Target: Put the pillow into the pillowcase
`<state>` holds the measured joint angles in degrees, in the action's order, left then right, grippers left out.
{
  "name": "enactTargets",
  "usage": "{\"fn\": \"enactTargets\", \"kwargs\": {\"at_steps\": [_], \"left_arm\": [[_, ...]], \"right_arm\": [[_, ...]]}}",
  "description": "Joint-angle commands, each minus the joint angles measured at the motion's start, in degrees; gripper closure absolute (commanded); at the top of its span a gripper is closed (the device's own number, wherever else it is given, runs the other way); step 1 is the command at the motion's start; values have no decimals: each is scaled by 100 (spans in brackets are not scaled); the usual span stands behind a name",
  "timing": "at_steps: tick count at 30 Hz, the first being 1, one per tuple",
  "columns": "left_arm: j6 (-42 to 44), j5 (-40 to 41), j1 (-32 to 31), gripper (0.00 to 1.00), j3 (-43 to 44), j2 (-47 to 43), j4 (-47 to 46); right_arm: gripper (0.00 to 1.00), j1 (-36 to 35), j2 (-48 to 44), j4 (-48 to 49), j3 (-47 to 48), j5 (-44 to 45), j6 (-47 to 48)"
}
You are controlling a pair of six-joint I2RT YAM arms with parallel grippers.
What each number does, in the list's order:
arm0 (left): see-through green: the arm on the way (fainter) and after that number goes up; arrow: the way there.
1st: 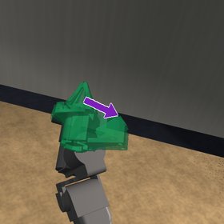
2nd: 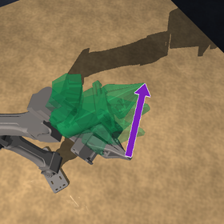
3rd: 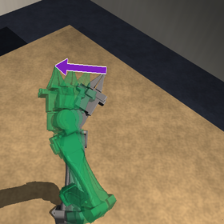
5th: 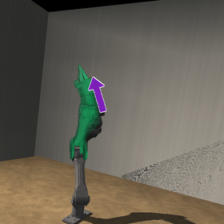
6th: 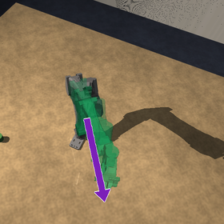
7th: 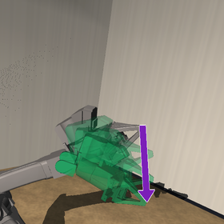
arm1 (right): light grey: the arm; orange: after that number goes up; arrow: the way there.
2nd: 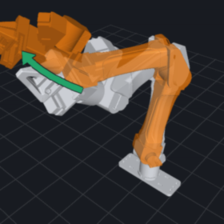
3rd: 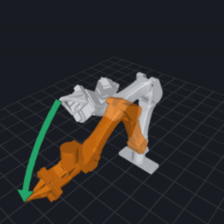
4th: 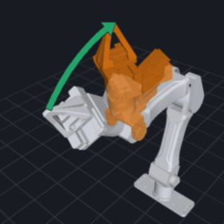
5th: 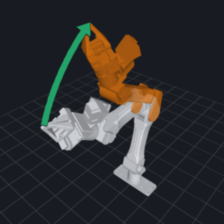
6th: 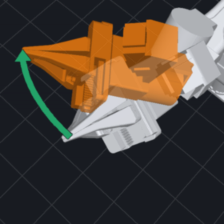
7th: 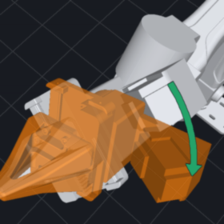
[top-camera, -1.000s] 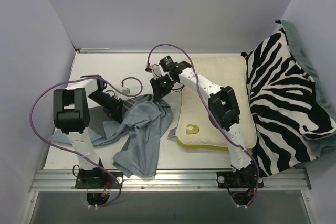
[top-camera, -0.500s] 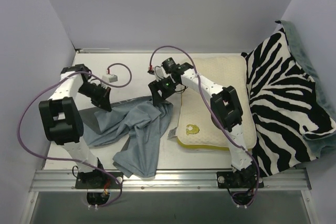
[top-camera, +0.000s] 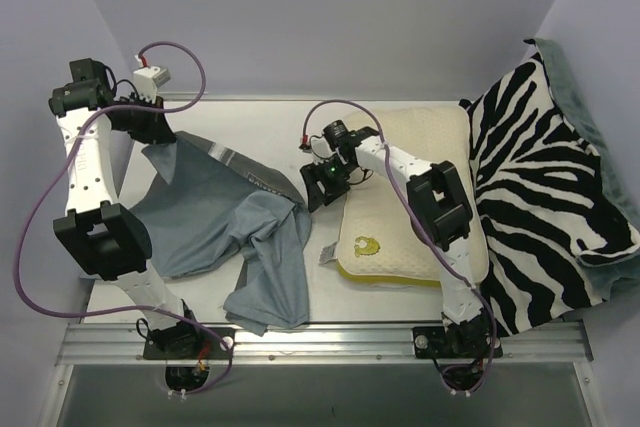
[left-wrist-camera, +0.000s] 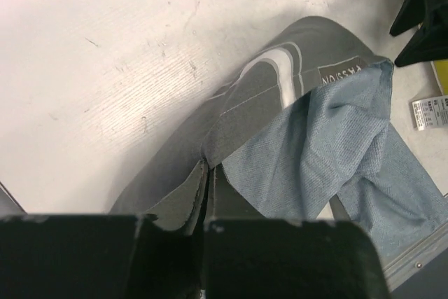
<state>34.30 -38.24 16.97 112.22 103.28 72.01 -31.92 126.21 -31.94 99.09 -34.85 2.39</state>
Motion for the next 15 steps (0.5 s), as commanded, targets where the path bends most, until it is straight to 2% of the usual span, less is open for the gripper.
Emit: {"fn": "enactTargets", "kwargs": {"at_steps": [1,4,9,10,12,13,14,15], "left_arm": [[-389,-219,17,100,423,-37,68],[-468,-167,34,100,493,-54,68],[-626,-105,148,100,555,-116,68],[-705,-114,227,100,598,-116,68],[-820,-148,332,100,695,-116,24],[-890,-166,385,100,748,-133,15],[-917,-132,508,100,818,-151,-20],[-960,-70,587,100,923,-212,-64]], "right_arm": [[43,-270,-141,-128,66,-153,-55],[50,-332,157,-128,338,-250,-221],[52,-367,536,-128,533,-496,-424],[61,-376,553,-137,524,-488,-398],[71,-385,580,-128,506,-461,-371],[91,-376,580,-171,532,-348,-336],[100,-367,484,-189,541,-251,-284],[100,-333,379,-233,541,-128,-283]]}}
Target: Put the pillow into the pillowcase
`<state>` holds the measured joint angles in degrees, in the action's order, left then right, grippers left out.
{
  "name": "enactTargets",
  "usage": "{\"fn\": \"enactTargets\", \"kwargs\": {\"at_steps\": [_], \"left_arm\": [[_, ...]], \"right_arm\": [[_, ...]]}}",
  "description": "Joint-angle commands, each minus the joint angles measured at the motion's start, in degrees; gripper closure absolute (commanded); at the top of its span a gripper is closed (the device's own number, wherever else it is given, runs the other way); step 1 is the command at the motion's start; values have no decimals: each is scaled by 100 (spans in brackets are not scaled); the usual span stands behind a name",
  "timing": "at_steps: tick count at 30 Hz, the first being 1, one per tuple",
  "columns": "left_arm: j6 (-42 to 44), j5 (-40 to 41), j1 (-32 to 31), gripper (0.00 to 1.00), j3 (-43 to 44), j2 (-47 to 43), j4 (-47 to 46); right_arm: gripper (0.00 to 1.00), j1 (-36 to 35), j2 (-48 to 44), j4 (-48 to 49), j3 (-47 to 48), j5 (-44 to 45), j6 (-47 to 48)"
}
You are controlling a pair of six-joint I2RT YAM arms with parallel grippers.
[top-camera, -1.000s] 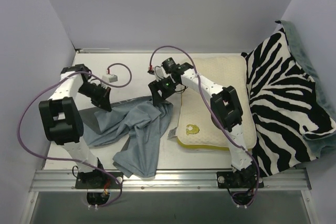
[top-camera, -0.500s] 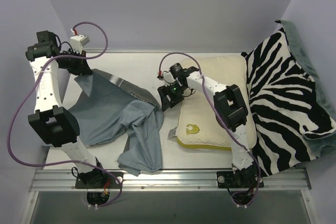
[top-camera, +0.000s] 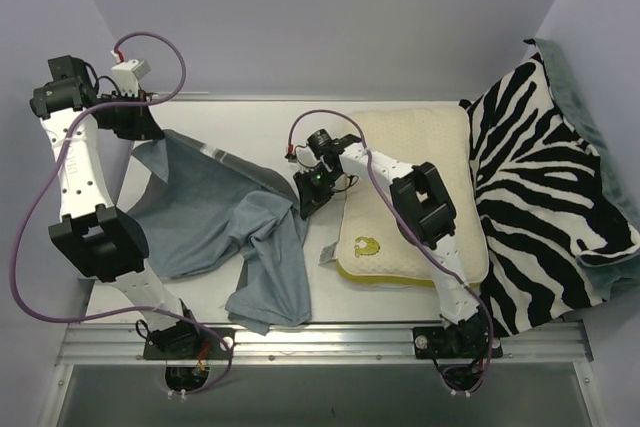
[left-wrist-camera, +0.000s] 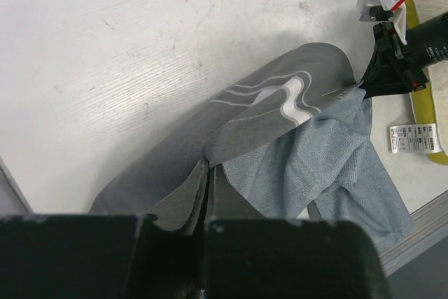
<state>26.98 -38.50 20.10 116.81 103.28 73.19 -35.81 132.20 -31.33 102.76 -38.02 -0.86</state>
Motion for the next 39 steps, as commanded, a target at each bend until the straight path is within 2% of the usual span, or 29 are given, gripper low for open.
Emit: {"fn": "enactTargets", "kwargs": {"at_steps": [1,7,11,13,18,22,25,27,31,33,35,36,38,39], "left_arm": [[-307,0,354,100,509,-247,-252],[-650,519,1109,100,597,-686,-1104],[-843,528,1601,100,220,-1291,-2016],[-975,493,1760,100,-95,-1538,-2438],[-1256,133,2488,100,-720,-2556,-3160],[-1757,-464,3936,100,-801,-3059,-3618],[-2282,-939,4754,100,-774,-3279,-4249],[-2634,-993,4898,100,-652,-3297,-4461],[-3435,-861,4899,100,-668,-3218,-5382],[-3411,-608,4470,100,-695,-3087,-5499],[-2999,191,3803,100,-922,-3060,-5385],[-2640,464,3095,100,-1089,-3069,-5437],[-2208,1243,2380,100,-1580,-2956,-5482],[-1919,1510,1706,100,-1705,-2867,-5473]], "right_arm": [[100,74,-360,-364,209,407,234],[100,-4,-2204,-690,657,1576,1359],[100,-145,-2883,-786,772,2525,2063],[100,-259,-3242,-830,728,2685,2397],[100,-654,-4183,-866,-35,2808,3135],[100,-1024,-5061,-866,-608,2669,3811],[100,-1095,-5449,-761,-661,2056,4015],[100,-1095,-5582,-218,-835,1922,4147],[100,-972,-5776,1171,-1214,1746,4051],[100,-814,-5627,1559,-1206,1649,3910],[100,-516,-5154,1682,-1031,1710,3814],[100,-401,-4943,1700,-943,1736,3630],[100,-85,-4170,1727,-504,1850,3523],[100,-5,-3880,1744,-329,2060,3497]]}}
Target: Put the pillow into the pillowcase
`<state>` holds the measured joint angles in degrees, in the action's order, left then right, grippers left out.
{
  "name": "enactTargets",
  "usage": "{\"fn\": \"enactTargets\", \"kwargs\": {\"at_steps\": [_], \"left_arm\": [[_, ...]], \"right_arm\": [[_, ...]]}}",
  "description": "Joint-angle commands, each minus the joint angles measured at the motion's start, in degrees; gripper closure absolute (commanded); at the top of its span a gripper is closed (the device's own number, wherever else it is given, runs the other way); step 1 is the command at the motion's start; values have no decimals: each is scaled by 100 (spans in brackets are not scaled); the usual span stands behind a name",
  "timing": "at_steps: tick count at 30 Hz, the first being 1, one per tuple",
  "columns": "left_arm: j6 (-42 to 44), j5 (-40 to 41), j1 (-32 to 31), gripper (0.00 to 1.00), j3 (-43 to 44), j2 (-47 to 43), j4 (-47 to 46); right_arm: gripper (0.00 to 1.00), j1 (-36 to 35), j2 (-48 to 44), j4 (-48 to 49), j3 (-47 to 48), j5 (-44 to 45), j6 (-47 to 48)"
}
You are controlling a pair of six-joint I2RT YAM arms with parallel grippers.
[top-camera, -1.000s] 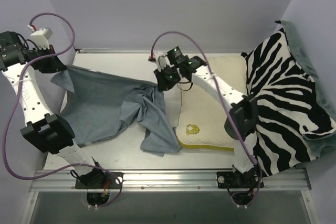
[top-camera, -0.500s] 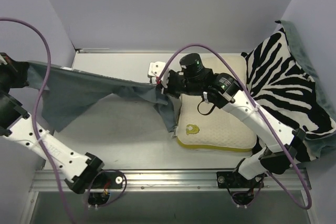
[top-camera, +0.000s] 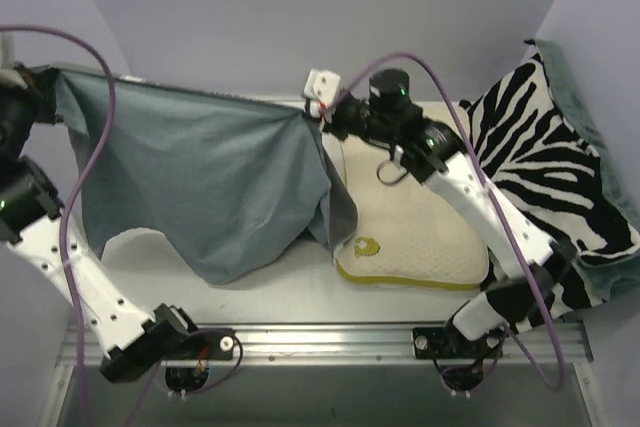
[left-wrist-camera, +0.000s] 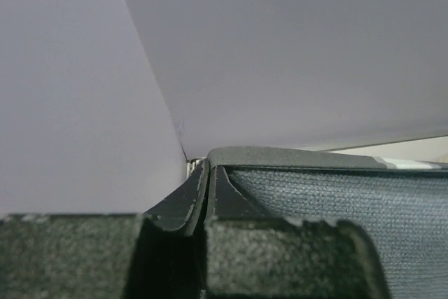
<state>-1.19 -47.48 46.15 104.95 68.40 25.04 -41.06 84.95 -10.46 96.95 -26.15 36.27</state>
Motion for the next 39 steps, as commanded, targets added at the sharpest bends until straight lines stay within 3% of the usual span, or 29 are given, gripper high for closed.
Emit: {"fn": "enactTargets", "kwargs": {"at_steps": [1,5,8,12,15,16,17,18,19,20,21,22,24,26,27,30,33,35,39], "left_arm": [[1014,2611,-1158,100,-650,735,-684],[1323,3648,-2135,100,-967,1560,-1202],[1385,4237,-2637,100,-661,2726,-1659],[1254,4878,-2892,100,436,4134,-1801],[1218,5266,-2928,100,1972,5338,-1319],[1218,5319,-2928,90,2917,5646,-743],[1253,5259,-2936,68,3579,6302,-346],[1366,5171,-2945,49,4186,6613,111],[1385,5109,-2945,19,4697,6851,994],[1437,4891,-2954,12,5293,7001,1386],[1585,4767,-2963,9,5247,6907,1703],[1648,4592,-2954,6,4925,6697,2098],[1910,4144,-2980,3,3057,5627,2155],[2043,3758,-2998,3,1895,4601,2189],[2227,3320,-3015,3,845,4325,2277],[2421,2634,-3261,10,-645,3585,2759],[2483,2341,-3603,19,-1946,3224,3068],[2466,2419,-3875,21,-2441,3145,2999],[2492,2901,-3982,42,-3286,3390,2797]], "right_arm": [[100,607,1440,-343,516,927,-304],[100,932,2919,-422,2244,1384,-595],[100,1135,3957,-309,3281,1805,-638],[100,1284,4907,438,3822,2333,-604],[96,1250,5312,887,3797,2544,-420],[83,1215,5356,888,3814,2597,-367],[55,1197,5374,766,3788,2798,-279],[40,1171,5348,695,3744,2843,-235],[29,1188,5200,581,3552,2835,-226],[21,1179,5077,241,3455,2774,-217],[19,1188,4928,46,3332,2730,-217],[18,1197,4604,-200,3096,2660,-278],[18,1232,4251,-1079,2823,2021,-366],[19,1223,3759,-1997,2480,1485,-454],[20,1214,3548,-2352,2426,977,-472],[20,1144,3484,-3705,2469,192,-455],[19,1013,3799,-5033,2828,-372,-218],[15,916,3976,-5517,2865,-216,-173],[13,714,4284,-5625,2663,355,-120]]}}
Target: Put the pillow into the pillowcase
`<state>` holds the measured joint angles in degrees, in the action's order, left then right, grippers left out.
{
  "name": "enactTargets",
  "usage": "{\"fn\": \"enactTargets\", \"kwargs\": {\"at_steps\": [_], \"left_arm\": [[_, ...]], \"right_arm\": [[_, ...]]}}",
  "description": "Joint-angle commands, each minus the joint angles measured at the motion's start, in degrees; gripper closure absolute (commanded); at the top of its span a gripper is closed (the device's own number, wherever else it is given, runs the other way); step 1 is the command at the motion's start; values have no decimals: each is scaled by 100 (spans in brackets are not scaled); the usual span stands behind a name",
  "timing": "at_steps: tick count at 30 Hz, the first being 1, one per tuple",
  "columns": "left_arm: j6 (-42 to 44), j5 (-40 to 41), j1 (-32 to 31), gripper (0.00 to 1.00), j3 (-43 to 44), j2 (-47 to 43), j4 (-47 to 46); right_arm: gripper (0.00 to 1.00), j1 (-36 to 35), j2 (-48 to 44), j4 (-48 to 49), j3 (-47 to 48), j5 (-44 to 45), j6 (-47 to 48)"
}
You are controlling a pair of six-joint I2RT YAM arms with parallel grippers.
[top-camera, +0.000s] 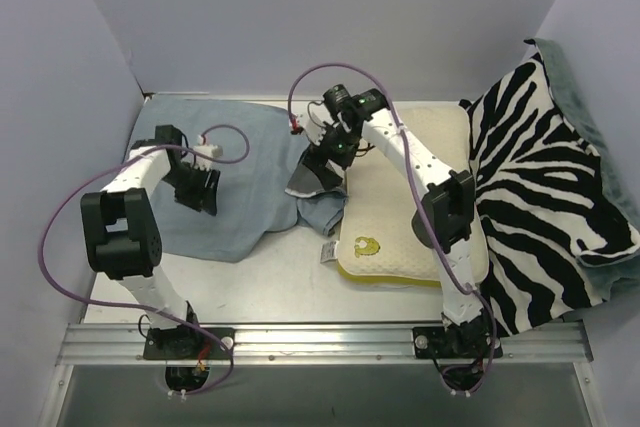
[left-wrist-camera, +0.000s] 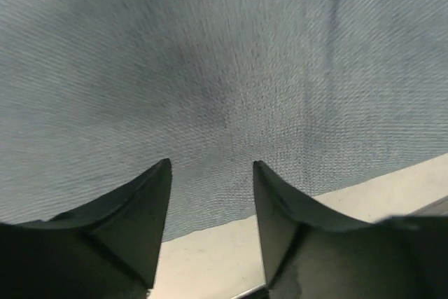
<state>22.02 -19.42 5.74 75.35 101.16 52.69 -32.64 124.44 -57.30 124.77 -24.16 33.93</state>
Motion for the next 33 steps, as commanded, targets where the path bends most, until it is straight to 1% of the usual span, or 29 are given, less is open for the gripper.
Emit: {"fn": "enactTargets", "kwargs": {"at_steps": [1,3,4,6,7,10,11,12,13,14,15,16,17,18,19,20,21,22,23,25,26,27,28,29,30,31,32,33], "left_arm": [[180,235,76,46,-546,175,-134],[285,622,155,51,-688,324,-276],[311,719,199,55,-741,377,-372],[434,1071,383,61,-803,623,-399],[478,1176,489,66,-820,702,-434],[698,1615,989,69,-645,1009,-505],[759,1739,1139,71,-514,1237,-522],[829,1896,1332,72,-191,1378,-531],[848,1898,1629,73,73,1528,-523],[848,1968,1771,74,328,1834,-488],[796,2038,1851,74,888,1941,-444],[795,1978,1904,74,1111,2012,-374],[786,1986,1913,70,1287,2004,-382],[795,2003,1887,68,1472,1986,-408],[795,2056,1852,65,1769,1977,-443],[769,2039,1800,60,1938,1960,-435],[708,1943,1791,50,2070,1925,-426],[681,1620,1791,43,2210,1838,-348],[750,877,1756,38,2186,1532,-303],[978,292,1624,27,1985,1101,-198],[1127,-276,1519,25,1696,611,-136],[1486,-525,1266,23,1502,354,-49],[1689,-771,1098,21,1309,82,100],[1857,-922,922,21,915,-426,145],[2146,-1149,520,20,737,-657,276],[2322,-1239,307,19,570,-860,382],[2472,-1283,70,19,386,-1184,452],[2587,-1214,-211,19,18,-1317,453]], "right_arm": [[13,-172,396,-941,-120,253,87],[13,-190,562,-845,-85,394,-9],[13,-225,624,-749,-58,456,-62],[12,-260,765,-643,-41,648,-141],[12,-277,809,-573,-32,676,-211],[12,-356,871,-117,-14,886,-491],[12,-365,897,-28,3,904,-528],[13,-392,950,43,21,931,-563],[13,-401,994,191,38,931,-589],[15,-409,1046,271,73,931,-624],[16,-444,1169,350,126,957,-651],[19,-453,1248,508,187,1044,-686],[29,-453,1319,613,266,1089,-817],[35,-436,1398,754,328,1124,-870],[55,-427,1399,1077,303,1142,-914],[67,-401,1399,1193,311,1133,-958],[77,-383,1416,1247,415,1116,-1046],[93,-331,1434,1273,504,1107,-1099],[100,-313,1434,1274,548,1150,-1134],[100,-147,1390,1343,549,1273,-1318],[100,-50,1364,1405,531,1343,-1450],[100,64,1311,1432,548,1475,-1677],[100,178,1267,1493,583,1511,-2193],[100,458,1232,1511,592,1511,-2572],[100,591,1084,1520,557,1320,-2863],[100,723,978,1555,496,1257,-3266],[100,846,890,1564,235,1230,-3314],[100,873,715,1581,110,1125,-3340]]}}
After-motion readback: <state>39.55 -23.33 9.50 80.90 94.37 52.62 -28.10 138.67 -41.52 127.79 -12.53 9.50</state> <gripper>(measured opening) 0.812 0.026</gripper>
